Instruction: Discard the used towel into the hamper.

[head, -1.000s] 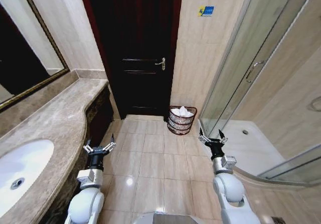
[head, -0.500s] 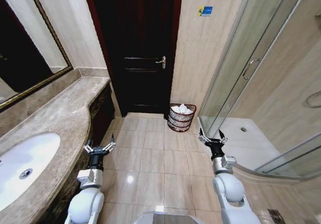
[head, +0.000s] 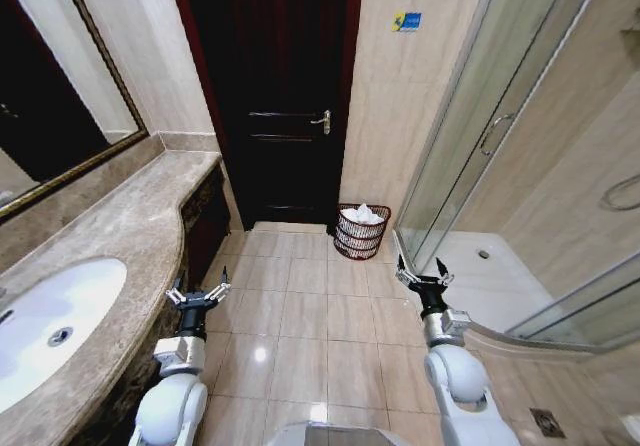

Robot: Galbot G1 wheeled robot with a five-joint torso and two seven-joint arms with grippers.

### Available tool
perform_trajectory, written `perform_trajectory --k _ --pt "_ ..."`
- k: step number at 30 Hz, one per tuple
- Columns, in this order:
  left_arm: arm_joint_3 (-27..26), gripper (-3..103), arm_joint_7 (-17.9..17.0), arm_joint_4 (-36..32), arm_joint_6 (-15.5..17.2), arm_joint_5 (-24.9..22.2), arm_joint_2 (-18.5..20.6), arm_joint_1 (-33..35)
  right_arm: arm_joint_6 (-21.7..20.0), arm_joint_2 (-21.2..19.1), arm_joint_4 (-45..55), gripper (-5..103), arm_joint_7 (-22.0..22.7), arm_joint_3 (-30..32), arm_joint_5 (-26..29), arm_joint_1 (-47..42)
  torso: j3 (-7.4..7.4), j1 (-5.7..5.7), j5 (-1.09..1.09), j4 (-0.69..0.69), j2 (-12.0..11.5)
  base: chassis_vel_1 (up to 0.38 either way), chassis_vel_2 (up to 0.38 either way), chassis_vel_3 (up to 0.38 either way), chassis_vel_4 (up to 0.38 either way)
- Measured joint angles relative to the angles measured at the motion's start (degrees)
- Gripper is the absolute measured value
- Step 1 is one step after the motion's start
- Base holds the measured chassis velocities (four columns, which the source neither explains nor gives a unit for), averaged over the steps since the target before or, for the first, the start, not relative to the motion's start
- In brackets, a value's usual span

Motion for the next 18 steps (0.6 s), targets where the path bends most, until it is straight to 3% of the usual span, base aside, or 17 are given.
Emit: perform_trajectory --k 18 --pt "0.0 100 0.0 0.0 0.0 0.0 0.0 0.0 0.0 0.0 0.0 100 0.0 0.0 0.0 0.0 0.00 -0.01 0.00 0.00 0.0 0.000 0.000 0.000 0.000"
